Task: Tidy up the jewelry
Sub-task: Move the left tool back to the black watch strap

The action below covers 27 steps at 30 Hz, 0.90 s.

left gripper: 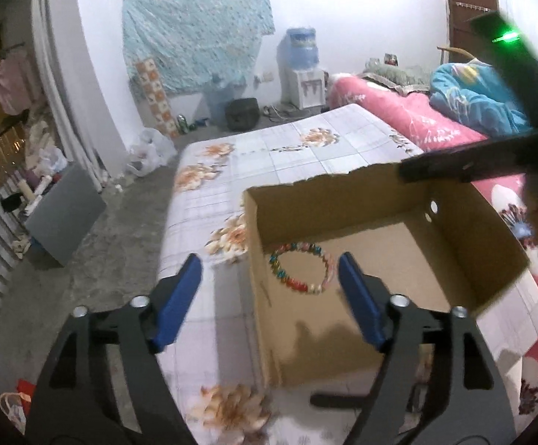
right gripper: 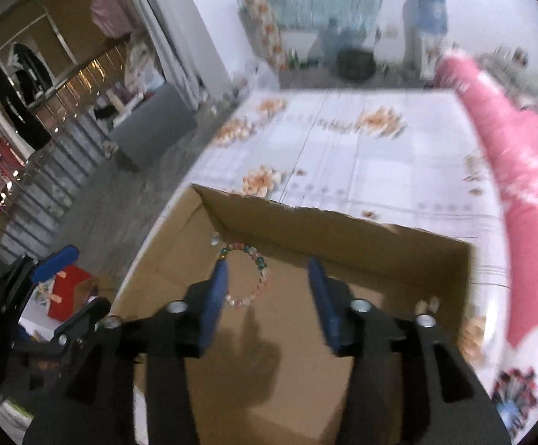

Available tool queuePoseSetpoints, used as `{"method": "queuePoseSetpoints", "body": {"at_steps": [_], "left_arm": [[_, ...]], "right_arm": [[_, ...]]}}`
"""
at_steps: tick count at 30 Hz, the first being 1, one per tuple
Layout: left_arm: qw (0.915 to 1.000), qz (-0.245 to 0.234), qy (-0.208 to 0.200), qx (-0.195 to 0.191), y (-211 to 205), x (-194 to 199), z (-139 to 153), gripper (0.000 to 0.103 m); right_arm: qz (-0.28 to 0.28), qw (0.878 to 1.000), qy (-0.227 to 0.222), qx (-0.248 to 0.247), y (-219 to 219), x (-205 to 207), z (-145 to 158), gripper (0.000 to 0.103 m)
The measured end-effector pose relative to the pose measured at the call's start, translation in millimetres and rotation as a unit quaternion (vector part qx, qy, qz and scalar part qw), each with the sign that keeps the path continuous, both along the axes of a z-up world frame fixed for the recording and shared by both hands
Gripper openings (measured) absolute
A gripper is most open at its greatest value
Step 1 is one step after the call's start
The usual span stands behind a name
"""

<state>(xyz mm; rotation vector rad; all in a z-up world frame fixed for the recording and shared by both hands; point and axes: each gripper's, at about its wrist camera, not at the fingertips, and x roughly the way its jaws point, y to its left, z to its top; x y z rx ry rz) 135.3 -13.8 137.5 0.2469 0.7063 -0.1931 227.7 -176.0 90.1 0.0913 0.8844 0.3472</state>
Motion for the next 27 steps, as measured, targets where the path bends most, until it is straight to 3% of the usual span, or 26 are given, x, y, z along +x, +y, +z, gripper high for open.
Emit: {"method": "queuePoseSetpoints", "body": {"at_steps": [4,9,17,21,26,27], "left_arm": [[0.9999,0.010,0.001,0.002,11,-38,-4,0.084],[0.9989,0.017,0.044,0.002,18,-71,-39,0.085],[0.9921,0.040,0.119,0.008,23,-80,-111,0.085],[0.9907,0.041,0.128,-0.021,31,-80,-134,0.085],[0.9851,0.016,0.149,-0.085,46,-73,-150,0.085],[0.9837,0.012,0.151,-0.096,49,-70,-151,0.085]], "right_arm": [[-0.007,0.998,-0.057,-0.038,-1,-73,18,0.076],[-0.028,0.991,-0.077,-0.108,4,-148,0,0.095],[-0.061,0.967,-0.078,-0.233,18,-210,-57,0.096],[-0.055,0.985,-0.054,-0.156,18,-223,-87,0.096],[-0.090,0.988,-0.025,-0.124,30,-213,-119,0.096],[-0.089,0.988,-0.022,-0.122,35,-212,-123,0.090]]}}
